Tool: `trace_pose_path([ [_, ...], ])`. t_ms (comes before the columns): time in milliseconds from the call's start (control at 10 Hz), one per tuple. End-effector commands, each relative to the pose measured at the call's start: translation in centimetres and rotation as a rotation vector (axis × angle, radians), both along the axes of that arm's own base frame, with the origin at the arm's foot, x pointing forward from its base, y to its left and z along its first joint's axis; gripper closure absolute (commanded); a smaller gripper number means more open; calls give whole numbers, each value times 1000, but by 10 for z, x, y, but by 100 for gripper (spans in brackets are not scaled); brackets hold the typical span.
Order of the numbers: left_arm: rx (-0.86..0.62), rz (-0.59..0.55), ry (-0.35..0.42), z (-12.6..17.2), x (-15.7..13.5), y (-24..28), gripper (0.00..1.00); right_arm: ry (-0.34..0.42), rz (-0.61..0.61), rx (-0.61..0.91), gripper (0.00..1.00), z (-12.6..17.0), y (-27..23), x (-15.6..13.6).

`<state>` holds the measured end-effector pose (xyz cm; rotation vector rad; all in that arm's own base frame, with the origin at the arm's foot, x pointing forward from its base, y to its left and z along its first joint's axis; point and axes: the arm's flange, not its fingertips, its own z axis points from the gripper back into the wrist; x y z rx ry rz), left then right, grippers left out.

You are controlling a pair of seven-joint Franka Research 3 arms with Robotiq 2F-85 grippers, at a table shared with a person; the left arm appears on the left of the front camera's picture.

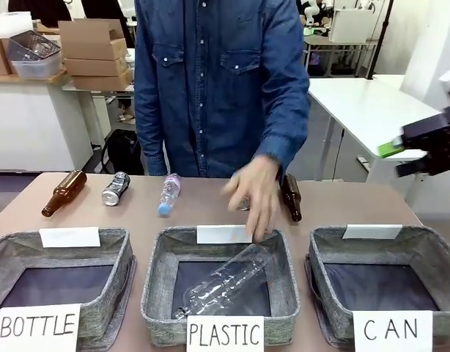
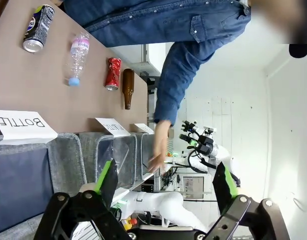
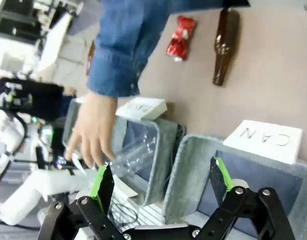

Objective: Sort the can waste into the basket.
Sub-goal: Pick up the can waste from the table and place it in the right Fabric basket.

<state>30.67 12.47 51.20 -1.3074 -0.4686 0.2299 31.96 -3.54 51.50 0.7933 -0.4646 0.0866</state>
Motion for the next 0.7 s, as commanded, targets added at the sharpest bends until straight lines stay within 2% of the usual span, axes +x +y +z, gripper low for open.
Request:
trace_pose_path([
  [0,-9,-7,-27,0,0,1,0,-60,-107,66,0,-9,-25,-45],
  [100,-9,-7,-27,0,0,1,0,-62,-89,44,0,-9,-14,-41],
  [300,-9,-7,-27,0,0,1,0,52,-77,-67,0,-4,38,25],
  [500,-9,-7,-27,0,0,1,0,113,-80,-161,0,-2,99,85],
  [600,-9,-7,-27,0,0,1,0,148,-72,-228,0,-10,141,113],
])
